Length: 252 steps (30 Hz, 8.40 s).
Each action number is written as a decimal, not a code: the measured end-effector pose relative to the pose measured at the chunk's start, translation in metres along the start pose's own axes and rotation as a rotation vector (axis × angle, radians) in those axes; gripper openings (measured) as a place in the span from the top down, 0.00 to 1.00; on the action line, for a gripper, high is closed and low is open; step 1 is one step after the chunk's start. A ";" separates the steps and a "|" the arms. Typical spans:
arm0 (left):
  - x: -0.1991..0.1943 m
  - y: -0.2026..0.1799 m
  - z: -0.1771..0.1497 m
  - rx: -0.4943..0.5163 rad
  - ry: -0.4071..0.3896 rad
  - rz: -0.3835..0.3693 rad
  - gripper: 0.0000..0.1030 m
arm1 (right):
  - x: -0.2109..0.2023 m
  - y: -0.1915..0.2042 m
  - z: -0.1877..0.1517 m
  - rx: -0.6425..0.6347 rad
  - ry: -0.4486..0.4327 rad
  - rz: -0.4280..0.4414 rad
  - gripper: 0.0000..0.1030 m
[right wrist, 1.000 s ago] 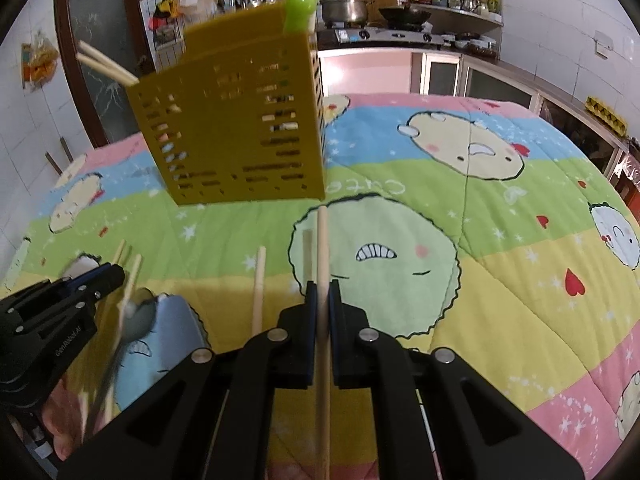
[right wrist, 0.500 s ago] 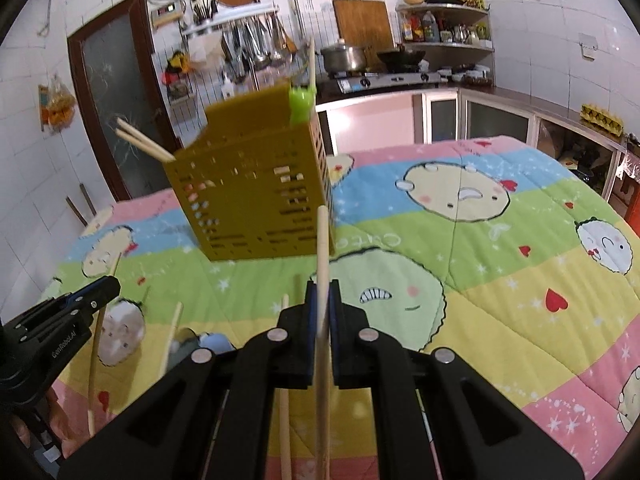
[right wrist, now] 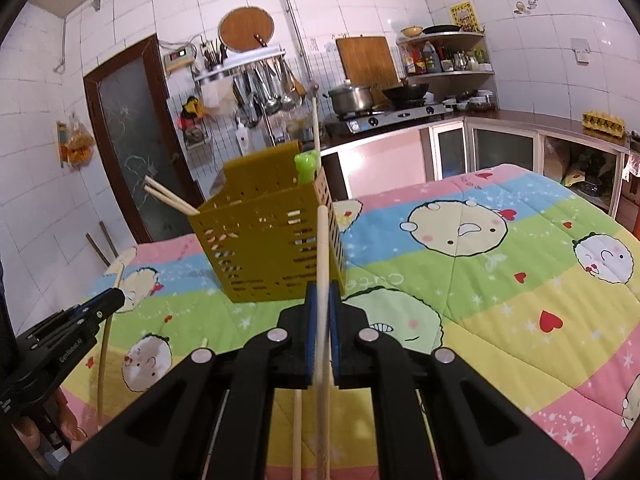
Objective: Organize utensils
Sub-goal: 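Lift both held chopsticks off the quilt and carry them toward the yellow holder, then raise both held chopsticks above the opening of the yellow holder, then lower the chopsticks into the yellow holder and open both tools, then move both open tools back down to the remaining chopsticks on the quilt, then grasp a wooden chopstick with the right tool while the left tool grasps another chopstick, then lift both held chopsticks and carry them toward the yellow holder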
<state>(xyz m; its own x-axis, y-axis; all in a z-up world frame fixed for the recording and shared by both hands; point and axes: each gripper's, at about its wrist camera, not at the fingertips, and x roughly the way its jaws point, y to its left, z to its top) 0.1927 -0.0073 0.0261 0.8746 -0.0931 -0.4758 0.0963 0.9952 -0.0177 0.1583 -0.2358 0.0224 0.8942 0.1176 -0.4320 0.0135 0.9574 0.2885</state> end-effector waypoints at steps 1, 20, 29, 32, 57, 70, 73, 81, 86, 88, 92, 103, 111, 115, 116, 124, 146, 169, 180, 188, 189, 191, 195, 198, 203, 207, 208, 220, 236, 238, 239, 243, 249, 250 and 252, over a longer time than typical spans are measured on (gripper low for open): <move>-0.003 -0.001 0.000 0.007 -0.016 0.001 0.96 | -0.001 -0.001 0.000 0.005 -0.005 0.005 0.94; -0.038 0.005 0.000 -0.028 -0.133 -0.055 0.95 | -0.025 -0.001 0.005 -0.017 -0.115 0.038 0.94; -0.049 0.012 0.002 -0.060 -0.182 -0.070 0.95 | -0.029 0.006 0.003 -0.050 -0.127 0.039 0.94; -0.050 0.011 0.002 -0.053 -0.192 -0.066 0.95 | -0.028 0.008 0.003 -0.065 -0.130 0.034 0.94; -0.053 -0.011 0.145 -0.032 -0.411 -0.135 0.95 | -0.018 0.043 0.121 -0.110 -0.322 0.106 0.94; 0.013 -0.044 0.205 -0.028 -0.531 -0.042 0.95 | 0.022 0.054 0.180 -0.120 -0.473 0.031 0.94; 0.035 -0.046 0.213 -0.070 -0.525 -0.038 0.95 | 0.031 0.055 0.189 -0.114 -0.501 0.017 0.94; 0.088 -0.058 0.203 -0.072 -0.467 -0.003 0.95 | 0.075 0.045 0.181 -0.093 -0.444 0.017 0.94; 0.103 -0.064 0.181 -0.014 -0.453 0.031 0.95 | 0.095 0.039 0.166 -0.116 -0.410 0.001 0.94; 0.110 -0.059 0.176 -0.024 -0.425 0.034 0.95 | 0.102 0.031 0.162 -0.092 -0.382 0.005 0.94; 0.116 -0.050 0.168 -0.036 -0.376 0.036 0.95 | 0.113 0.022 0.150 -0.085 -0.308 -0.003 0.94; 0.045 -0.028 0.154 0.003 -0.312 0.044 0.20 | 0.071 0.019 0.135 -0.135 -0.211 -0.044 0.49; -0.007 -0.001 0.114 0.016 -0.196 0.059 0.05 | 0.025 0.021 0.091 -0.145 -0.089 -0.060 0.44; 0.000 0.004 0.080 0.020 -0.047 0.068 0.05 | 0.015 0.028 0.057 -0.196 -0.033 -0.082 0.43; 0.004 0.005 0.069 0.021 -0.010 0.069 0.05 | 0.013 0.028 0.049 -0.204 -0.015 -0.082 0.42; 0.046 0.010 -0.006 0.030 0.209 0.083 0.05 | 0.031 0.021 -0.022 -0.235 0.158 -0.112 0.42; 0.089 0.012 -0.052 -0.020 0.416 0.050 0.05 | 0.067 0.016 -0.047 -0.215 0.331 -0.124 0.42; 0.082 -0.010 -0.048 -0.014 0.433 -0.035 0.56 | 0.091 0.039 -0.052 -0.274 0.419 -0.137 0.87; 0.091 -0.006 -0.043 -0.034 0.467 -0.048 0.71 | 0.076 0.024 -0.050 -0.221 0.403 -0.166 0.93; 0.100 -0.014 -0.038 -0.002 0.467 -0.040 0.80 | 0.082 0.012 -0.047 -0.175 0.433 -0.159 0.93; 0.101 -0.013 -0.037 -0.004 0.467 -0.043 0.82 | 0.083 0.012 -0.046 -0.172 0.438 -0.158 0.93; 0.103 -0.012 -0.036 -0.007 0.466 -0.052 0.88 | 0.086 0.012 -0.044 -0.161 0.451 -0.149 0.92; 0.107 -0.010 -0.034 -0.023 0.466 -0.069 0.91 | 0.094 0.014 -0.041 -0.180 0.476 -0.147 0.92; 0.107 -0.010 -0.034 -0.026 0.457 -0.073 0.92 | 0.095 0.012 -0.038 -0.169 0.479 -0.128 0.93; 0.103 -0.008 -0.032 -0.046 0.435 -0.100 0.94 | 0.087 0.007 -0.036 -0.137 0.440 -0.114 0.94; 0.092 -0.005 -0.028 -0.051 0.389 -0.102 0.94 | 0.074 0.004 -0.027 -0.107 0.382 -0.100 0.94; 0.086 -0.004 -0.025 -0.053 0.368 -0.097 0.94 | 0.070 0.003 -0.025 -0.095 0.364 -0.090 0.94; 0.009 0.005 0.004 -0.071 0.124 -0.063 0.96 | 0.011 -0.001 0.001 -0.018 0.107 0.016 0.94; -0.069 0.011 -0.010 -0.057 -0.071 -0.048 0.96 | -0.054 0.007 -0.011 -0.075 -0.134 0.048 0.94; -0.073 0.011 -0.012 -0.053 -0.080 -0.042 0.95 | -0.060 0.008 -0.014 -0.088 -0.144 0.045 0.94; -0.075 0.012 -0.013 -0.055 -0.083 -0.041 0.95 | -0.063 0.009 -0.016 -0.093 -0.151 0.043 0.94; -0.086 0.013 -0.016 -0.063 -0.109 -0.039 0.95 | -0.074 0.009 -0.022 -0.111 -0.186 0.042 0.94; -0.100 0.010 -0.023 -0.042 -0.151 -0.022 0.95 | -0.089 0.010 -0.028 -0.129 -0.221 0.050 0.94; -0.101 0.010 -0.024 -0.039 -0.158 -0.019 0.95 | -0.090 0.010 -0.029 -0.136 -0.225 0.050 0.94; -0.104 0.011 -0.025 -0.040 -0.167 -0.016 0.95 | -0.092 0.011 -0.032 -0.147 -0.228 0.046 0.94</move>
<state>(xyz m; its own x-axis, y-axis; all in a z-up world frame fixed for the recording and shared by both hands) 0.0909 0.0143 0.0532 0.9403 -0.1093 -0.3224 0.0947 0.9937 -0.0608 0.0616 -0.2273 0.0384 0.9703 0.1152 -0.2127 -0.0796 0.9824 0.1688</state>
